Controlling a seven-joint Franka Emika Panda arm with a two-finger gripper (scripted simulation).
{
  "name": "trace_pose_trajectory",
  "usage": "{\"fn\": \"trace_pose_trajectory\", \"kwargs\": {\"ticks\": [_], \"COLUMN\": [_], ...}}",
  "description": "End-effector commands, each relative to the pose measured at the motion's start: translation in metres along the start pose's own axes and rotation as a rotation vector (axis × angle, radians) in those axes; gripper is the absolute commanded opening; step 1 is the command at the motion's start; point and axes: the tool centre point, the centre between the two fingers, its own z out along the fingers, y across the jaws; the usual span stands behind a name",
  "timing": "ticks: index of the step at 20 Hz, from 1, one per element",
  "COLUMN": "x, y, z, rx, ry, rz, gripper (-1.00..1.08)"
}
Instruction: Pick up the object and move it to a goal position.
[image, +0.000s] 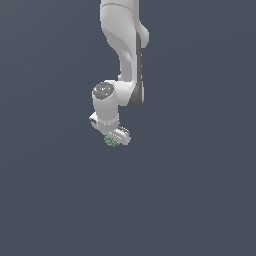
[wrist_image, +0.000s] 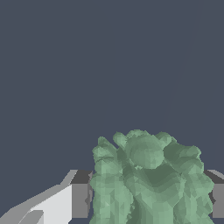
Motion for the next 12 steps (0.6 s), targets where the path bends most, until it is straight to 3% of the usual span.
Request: {"fn": "trace_pose_trajectory", "kwargs": {"ticks": [1, 12], "x": [0.002, 0.013], "y": [0.004, 0.03], "z": [-0.015, -0.119], "rx": [0.001, 0.001], "ry": [0.001, 0.0], "rz": [0.001, 0.002], "gripper": [-1.0, -1.0]}}
